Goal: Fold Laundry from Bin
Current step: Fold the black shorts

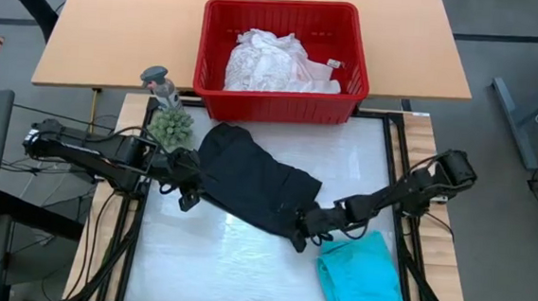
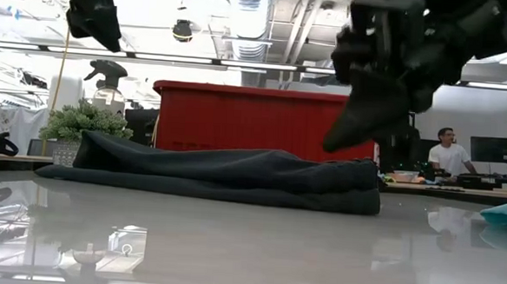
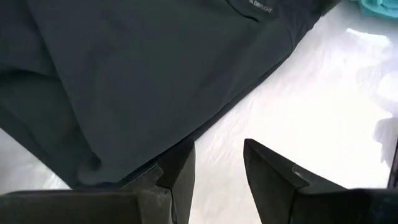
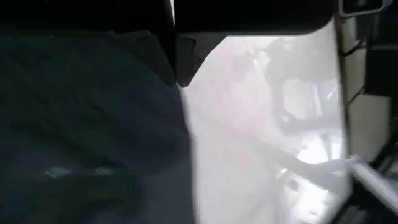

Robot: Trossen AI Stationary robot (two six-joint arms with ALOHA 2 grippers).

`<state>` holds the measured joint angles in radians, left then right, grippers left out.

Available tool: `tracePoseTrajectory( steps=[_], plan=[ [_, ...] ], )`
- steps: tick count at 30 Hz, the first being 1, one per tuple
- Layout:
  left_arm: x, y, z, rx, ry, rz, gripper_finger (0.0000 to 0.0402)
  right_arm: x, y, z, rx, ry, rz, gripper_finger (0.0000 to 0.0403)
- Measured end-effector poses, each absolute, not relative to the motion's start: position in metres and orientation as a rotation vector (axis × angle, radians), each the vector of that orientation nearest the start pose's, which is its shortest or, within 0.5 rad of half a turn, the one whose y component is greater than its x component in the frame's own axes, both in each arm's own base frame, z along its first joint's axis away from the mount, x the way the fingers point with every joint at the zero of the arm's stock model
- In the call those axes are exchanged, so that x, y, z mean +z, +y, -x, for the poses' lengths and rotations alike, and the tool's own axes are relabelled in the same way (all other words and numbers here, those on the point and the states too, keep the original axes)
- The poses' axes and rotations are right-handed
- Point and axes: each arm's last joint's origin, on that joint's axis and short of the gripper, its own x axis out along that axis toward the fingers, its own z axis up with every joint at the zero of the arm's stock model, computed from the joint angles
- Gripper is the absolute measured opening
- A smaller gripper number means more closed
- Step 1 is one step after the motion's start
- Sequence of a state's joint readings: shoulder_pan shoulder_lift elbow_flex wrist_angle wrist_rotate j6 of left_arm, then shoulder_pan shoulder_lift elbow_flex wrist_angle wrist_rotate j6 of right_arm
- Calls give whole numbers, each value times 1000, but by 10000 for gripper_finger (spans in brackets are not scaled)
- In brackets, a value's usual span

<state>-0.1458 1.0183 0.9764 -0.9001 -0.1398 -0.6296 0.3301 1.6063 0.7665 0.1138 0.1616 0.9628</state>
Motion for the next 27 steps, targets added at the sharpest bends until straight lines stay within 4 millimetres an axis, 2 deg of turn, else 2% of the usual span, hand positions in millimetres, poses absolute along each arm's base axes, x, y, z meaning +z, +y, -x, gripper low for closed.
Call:
tracePoseTrajectory(
  steps=[5,10,15,22,27],
  plan=[
    [300,-26,-184,275,895,444,126,149,85,-281,-339,885,-742,14],
    [297,-32,-187,328,886,372,126,163,78,-260,-405,977,-701,14],
    [283,-45,-200,372,921,195,129,180,68,-235,-513,1035,-687,14],
    [250,-76,-229,274,1013,15,158,204,62,-222,-523,926,-690,14],
    [238,-94,-228,347,1008,-108,185,210,61,-220,-522,882,-693,20]
  ],
)
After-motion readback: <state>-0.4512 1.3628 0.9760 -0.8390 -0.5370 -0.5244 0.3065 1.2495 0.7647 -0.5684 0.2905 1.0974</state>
